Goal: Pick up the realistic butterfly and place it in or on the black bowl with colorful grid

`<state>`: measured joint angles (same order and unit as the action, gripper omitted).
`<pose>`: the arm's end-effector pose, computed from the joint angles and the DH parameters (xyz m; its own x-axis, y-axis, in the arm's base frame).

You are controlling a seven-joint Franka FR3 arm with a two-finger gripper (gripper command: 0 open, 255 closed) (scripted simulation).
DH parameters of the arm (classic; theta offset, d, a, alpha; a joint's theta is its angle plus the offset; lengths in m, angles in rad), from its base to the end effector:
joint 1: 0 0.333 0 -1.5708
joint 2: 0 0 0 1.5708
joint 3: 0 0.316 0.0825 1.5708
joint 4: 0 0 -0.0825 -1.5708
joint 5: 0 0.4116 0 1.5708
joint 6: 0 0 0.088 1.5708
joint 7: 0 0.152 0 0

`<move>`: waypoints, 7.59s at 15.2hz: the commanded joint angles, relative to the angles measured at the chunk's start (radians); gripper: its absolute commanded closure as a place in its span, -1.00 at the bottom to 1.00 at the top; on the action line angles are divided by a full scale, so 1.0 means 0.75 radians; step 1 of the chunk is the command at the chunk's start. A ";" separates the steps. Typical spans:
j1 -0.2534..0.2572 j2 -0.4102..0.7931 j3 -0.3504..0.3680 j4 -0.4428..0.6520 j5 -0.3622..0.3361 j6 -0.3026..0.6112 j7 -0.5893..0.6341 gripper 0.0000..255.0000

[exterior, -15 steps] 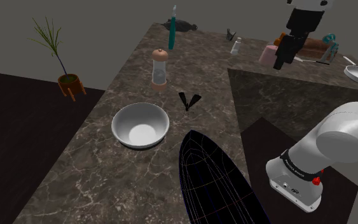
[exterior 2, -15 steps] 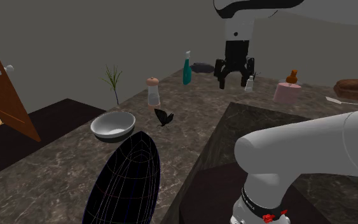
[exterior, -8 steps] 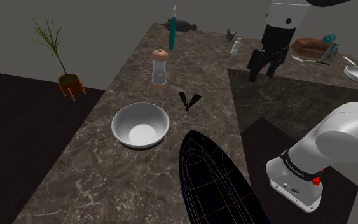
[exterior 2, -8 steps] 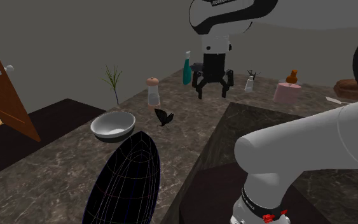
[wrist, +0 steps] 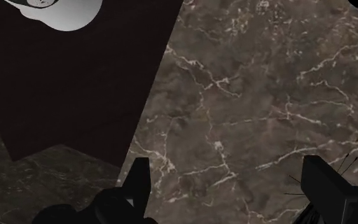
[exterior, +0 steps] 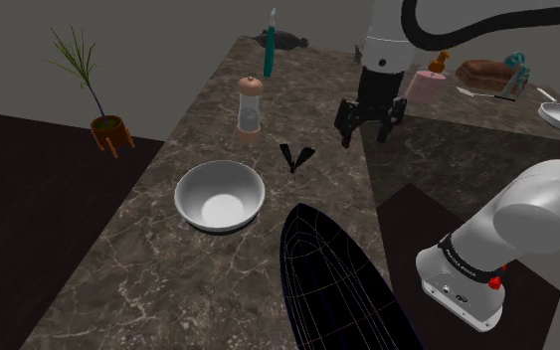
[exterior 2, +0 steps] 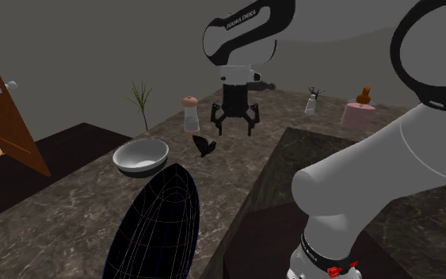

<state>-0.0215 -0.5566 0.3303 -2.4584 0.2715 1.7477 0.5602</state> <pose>0.3604 0.1488 0.4131 0.9090 -0.3706 -0.1905 -0.3735 -0.9274 0.0219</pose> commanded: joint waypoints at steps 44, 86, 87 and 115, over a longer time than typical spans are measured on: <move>-0.062 0.716 0.302 0.287 -0.082 0.432 0.769 1.00; 0.168 0.101 0.428 0.238 0.292 -0.001 1.021 1.00; 0.186 0.080 0.443 0.226 0.313 0.001 1.044 1.00; 0.381 -0.024 0.816 0.103 0.608 0.204 1.381 1.00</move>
<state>0.2647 -0.5751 0.9421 -2.3812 0.7273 1.9008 1.5963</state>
